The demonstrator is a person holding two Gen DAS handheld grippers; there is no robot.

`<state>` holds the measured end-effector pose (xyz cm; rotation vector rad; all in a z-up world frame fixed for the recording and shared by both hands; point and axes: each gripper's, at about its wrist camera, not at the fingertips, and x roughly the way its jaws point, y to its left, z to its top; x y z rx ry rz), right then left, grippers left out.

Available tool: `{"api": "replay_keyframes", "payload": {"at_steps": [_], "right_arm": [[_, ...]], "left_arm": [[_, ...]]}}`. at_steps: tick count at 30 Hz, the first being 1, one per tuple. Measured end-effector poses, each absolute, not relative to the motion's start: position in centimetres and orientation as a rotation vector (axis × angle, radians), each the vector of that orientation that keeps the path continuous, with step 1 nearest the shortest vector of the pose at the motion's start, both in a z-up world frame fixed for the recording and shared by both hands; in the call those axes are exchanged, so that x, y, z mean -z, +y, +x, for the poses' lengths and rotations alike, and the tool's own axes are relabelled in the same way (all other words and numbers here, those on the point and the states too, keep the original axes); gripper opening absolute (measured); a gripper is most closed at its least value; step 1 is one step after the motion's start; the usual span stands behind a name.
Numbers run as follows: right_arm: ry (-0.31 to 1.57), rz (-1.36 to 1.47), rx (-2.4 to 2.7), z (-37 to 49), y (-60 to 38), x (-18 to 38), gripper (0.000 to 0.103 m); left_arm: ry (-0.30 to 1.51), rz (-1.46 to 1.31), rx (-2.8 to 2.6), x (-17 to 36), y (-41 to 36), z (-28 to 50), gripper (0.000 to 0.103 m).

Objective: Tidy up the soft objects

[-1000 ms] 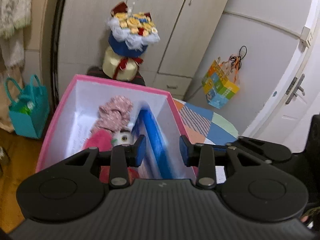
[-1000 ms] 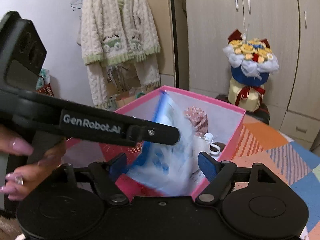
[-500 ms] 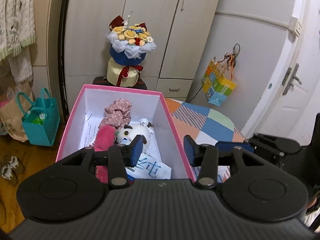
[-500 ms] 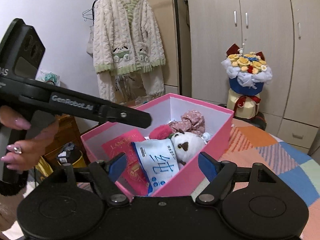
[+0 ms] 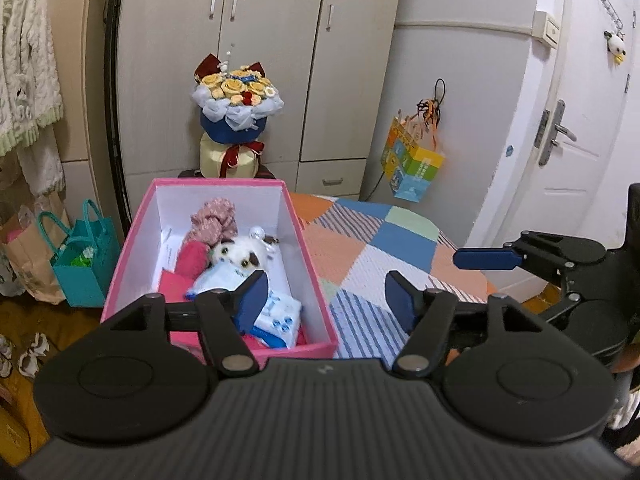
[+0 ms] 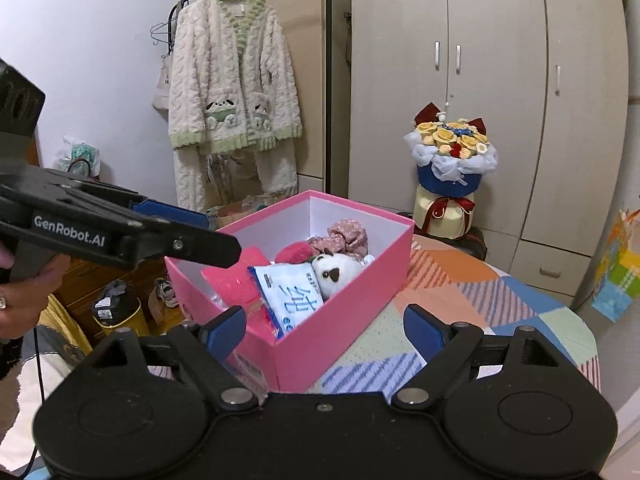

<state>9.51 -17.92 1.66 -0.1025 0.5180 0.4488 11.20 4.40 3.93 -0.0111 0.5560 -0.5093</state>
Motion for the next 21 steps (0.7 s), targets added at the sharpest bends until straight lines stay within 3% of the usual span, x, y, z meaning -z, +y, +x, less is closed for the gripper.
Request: {"api": "replay_keyframes", "payload": {"at_steps": [5,11,13,21], "right_arm": [[0.529,-0.056,-0.439,7.3,-19.6,0.0,0.09],[0.516,-0.021,-0.37,5.7,-21.1,0.2,0.097],[0.513,-0.008,-0.347,5.5,-21.3,0.1,0.102],[0.509,-0.009,-0.101,4.0,-21.1,-0.9,0.103]], "left_arm": [[0.569,-0.001,0.485,-2.3,4.4,9.5,0.071],[0.495,0.042,0.422,-2.0,3.9,7.4,0.101],[0.487,0.063,0.387,-2.1,3.4,7.1,0.102],[0.454,0.07,0.227,-2.3,2.9,5.8,0.103]]}}
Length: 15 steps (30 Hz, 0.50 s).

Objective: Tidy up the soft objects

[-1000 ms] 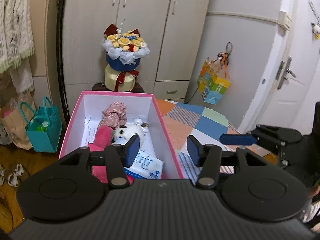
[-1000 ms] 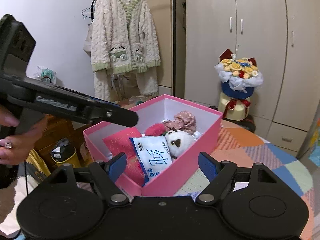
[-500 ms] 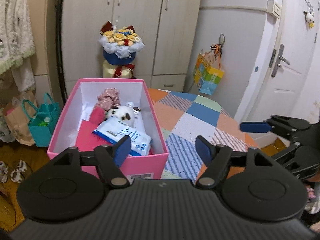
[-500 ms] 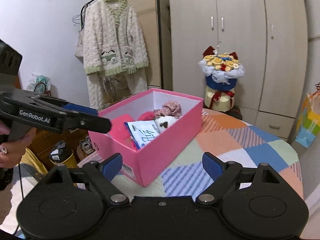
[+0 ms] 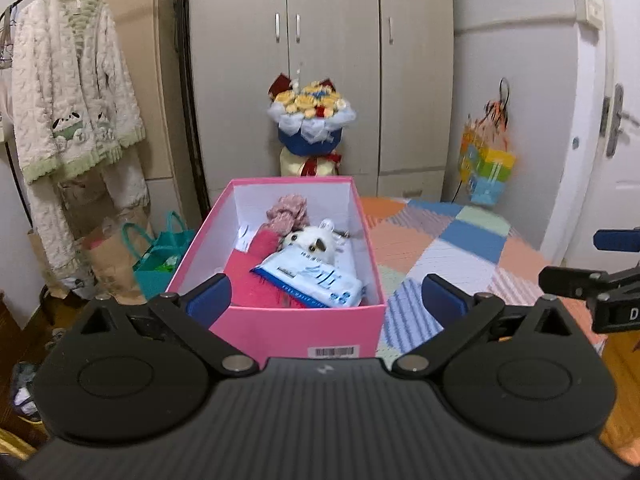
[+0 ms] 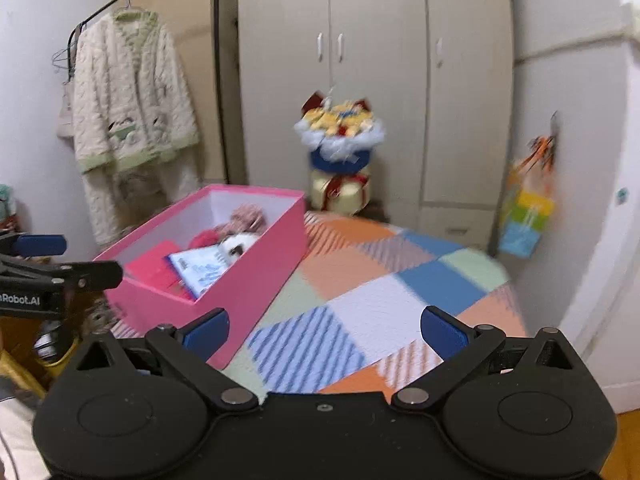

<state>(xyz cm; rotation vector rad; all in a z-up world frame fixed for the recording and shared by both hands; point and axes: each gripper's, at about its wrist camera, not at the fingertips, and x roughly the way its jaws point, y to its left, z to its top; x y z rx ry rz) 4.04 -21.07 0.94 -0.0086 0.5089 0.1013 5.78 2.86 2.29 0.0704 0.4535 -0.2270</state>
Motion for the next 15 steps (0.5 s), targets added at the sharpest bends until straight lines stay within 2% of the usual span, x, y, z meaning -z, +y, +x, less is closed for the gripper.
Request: {"api": "replay_keyframes", "payload": {"at_steps": [6,15], "right_arm": [[0.466,0.018,-0.054,2.2,-21.5,-1.2,0.103],[0.469,0.045,-0.016,1.5,-21.8,-1.1,0.103]], "left_arm": [[0.378,0.085,0.176,-1.4,1.8,4.6,0.103],[0.388,0.097,0.188,-0.7,0.3,4.1,0.103]]}}
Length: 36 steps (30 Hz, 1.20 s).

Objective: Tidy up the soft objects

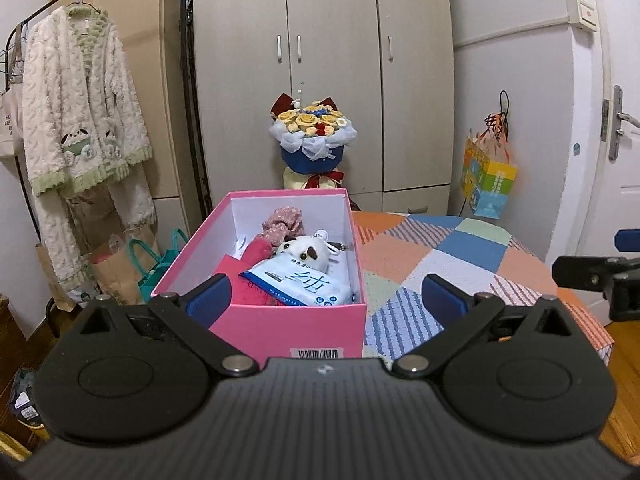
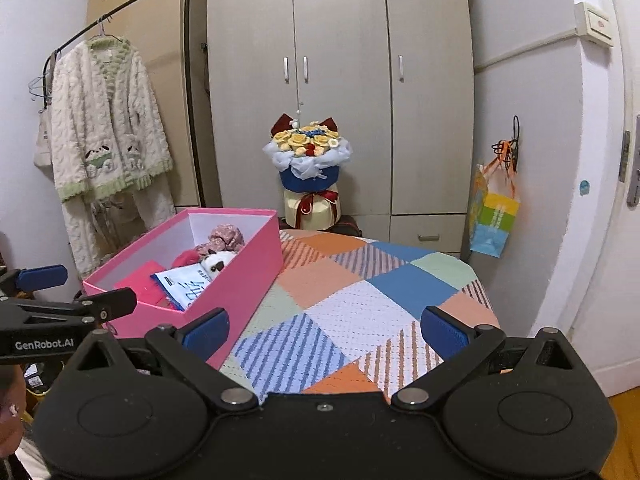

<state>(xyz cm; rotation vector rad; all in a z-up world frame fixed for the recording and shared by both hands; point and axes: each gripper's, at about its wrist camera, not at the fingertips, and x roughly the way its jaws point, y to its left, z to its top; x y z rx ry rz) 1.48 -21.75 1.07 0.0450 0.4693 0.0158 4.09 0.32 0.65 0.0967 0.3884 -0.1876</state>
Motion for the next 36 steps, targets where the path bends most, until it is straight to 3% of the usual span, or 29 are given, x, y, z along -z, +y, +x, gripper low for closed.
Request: {"api": "replay_keyframes", "payload": {"at_steps": [36], "right_arm": [[0.471,-0.063,0.05,0.8,-20.6,-0.6,0.103]], "left_arm": [[0.414,0.15,0.141,0.1,-0.7,2.9,0.103]]}}
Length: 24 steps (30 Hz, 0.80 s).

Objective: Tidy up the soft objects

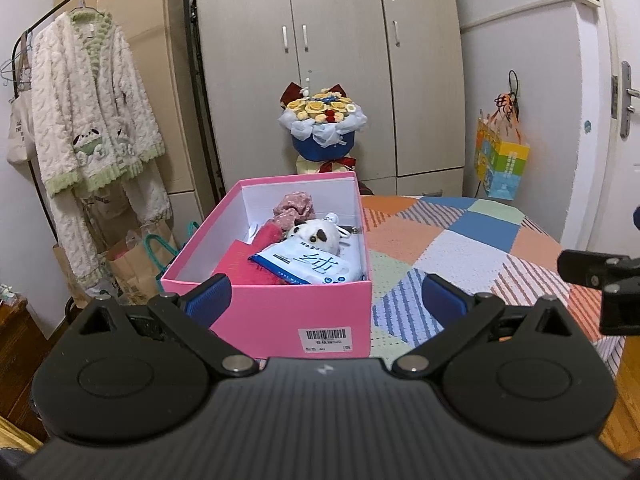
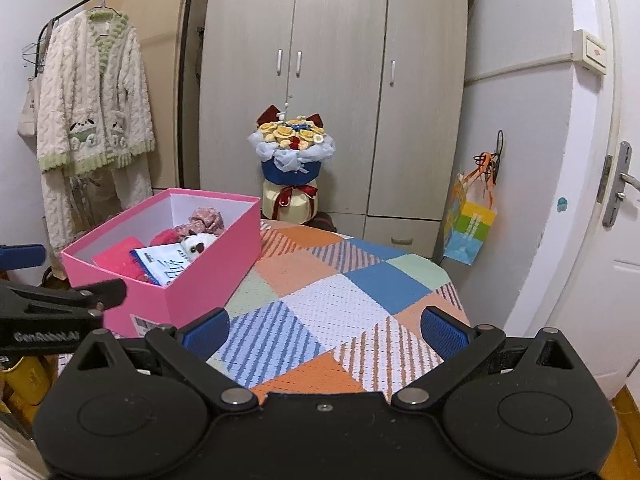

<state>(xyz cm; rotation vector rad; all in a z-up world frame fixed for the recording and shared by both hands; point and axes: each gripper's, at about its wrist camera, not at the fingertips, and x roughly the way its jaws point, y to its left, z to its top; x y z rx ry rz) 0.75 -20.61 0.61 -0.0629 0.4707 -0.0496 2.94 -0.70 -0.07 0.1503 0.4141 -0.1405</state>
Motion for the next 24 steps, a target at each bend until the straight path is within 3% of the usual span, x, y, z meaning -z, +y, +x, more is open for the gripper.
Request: {"api": "replay_keyframes", "payload": {"at_steps": [24], "right_arm": [[0.47,-0.025,0.078,1.0,-21.6,0.1,0.103]], "left_arm": [[0.398,0.114,0.13,0.5,-0.1,2.7,0.103]]}}
